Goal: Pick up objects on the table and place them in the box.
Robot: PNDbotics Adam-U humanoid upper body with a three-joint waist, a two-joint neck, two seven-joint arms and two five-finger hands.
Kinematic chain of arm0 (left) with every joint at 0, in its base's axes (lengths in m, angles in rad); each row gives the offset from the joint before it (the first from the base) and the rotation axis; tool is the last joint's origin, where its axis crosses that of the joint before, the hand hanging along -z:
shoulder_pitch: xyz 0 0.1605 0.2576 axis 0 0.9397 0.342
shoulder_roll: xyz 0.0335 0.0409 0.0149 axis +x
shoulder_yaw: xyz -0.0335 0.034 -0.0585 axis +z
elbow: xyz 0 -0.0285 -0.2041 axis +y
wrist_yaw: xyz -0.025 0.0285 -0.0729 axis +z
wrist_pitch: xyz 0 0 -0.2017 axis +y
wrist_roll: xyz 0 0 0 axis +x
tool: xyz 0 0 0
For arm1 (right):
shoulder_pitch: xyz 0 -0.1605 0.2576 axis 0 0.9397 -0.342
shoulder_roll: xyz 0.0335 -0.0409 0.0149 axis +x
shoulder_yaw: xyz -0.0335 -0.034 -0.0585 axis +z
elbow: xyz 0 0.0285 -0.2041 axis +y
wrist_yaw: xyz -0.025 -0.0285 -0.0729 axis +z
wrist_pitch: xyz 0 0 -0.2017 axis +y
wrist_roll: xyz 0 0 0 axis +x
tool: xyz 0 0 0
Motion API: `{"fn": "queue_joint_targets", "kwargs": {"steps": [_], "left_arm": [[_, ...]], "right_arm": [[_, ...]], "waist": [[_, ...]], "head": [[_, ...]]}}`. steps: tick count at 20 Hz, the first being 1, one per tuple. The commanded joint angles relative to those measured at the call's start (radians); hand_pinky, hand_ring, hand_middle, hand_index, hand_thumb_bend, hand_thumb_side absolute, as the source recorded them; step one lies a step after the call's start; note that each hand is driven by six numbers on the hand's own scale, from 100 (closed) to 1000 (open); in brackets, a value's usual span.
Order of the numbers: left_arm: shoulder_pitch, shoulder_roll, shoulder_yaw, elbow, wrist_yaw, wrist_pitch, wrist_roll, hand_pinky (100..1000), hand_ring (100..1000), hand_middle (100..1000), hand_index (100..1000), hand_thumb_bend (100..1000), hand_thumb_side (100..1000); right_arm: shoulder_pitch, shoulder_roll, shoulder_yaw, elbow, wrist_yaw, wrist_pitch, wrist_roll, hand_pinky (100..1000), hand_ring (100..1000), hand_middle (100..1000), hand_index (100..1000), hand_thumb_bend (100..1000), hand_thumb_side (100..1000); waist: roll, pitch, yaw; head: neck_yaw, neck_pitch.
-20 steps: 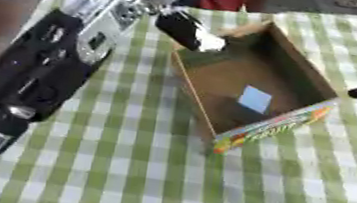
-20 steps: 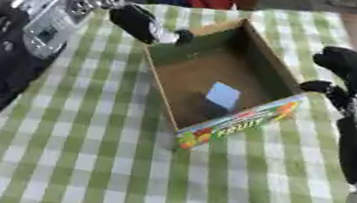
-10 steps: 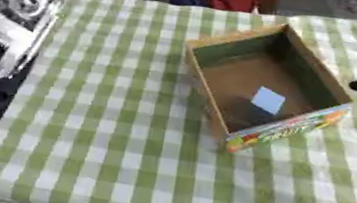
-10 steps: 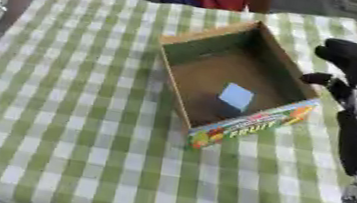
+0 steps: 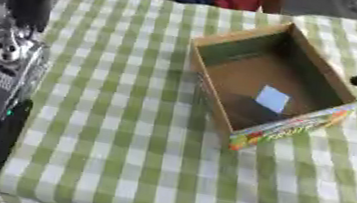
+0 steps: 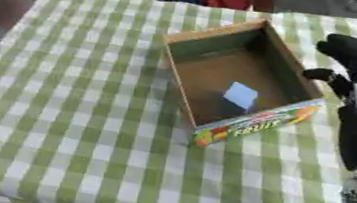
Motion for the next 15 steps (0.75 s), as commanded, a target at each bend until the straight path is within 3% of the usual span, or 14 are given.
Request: {"fn": "queue_joint_targets", "kwargs": {"steps": [1,15], "left_arm": [[0.000,-0.010,0.018,-0.020,0.001,-0.008,0.020,694,611,648,773,100,683],[0.037,-0.040,0.032,-0.020,-0.007,-0.002,0.046,688,604,640,770,100,692]], "right_arm": [[-0.010,-0.009,-0.005,-0.012,-0.001,0.000,-0.002,614,806,734,727,100,553],[-0.008,-0.011,-0.008,-0.015,-0.003,-0.001,-0.005,614,804,732,727,100,552]], "waist": [[-0.004,-0.019,0.003],[-0.010,-0.026,0.015]], "head": [[0.001,0.005],[-0.007,0.005]]}}
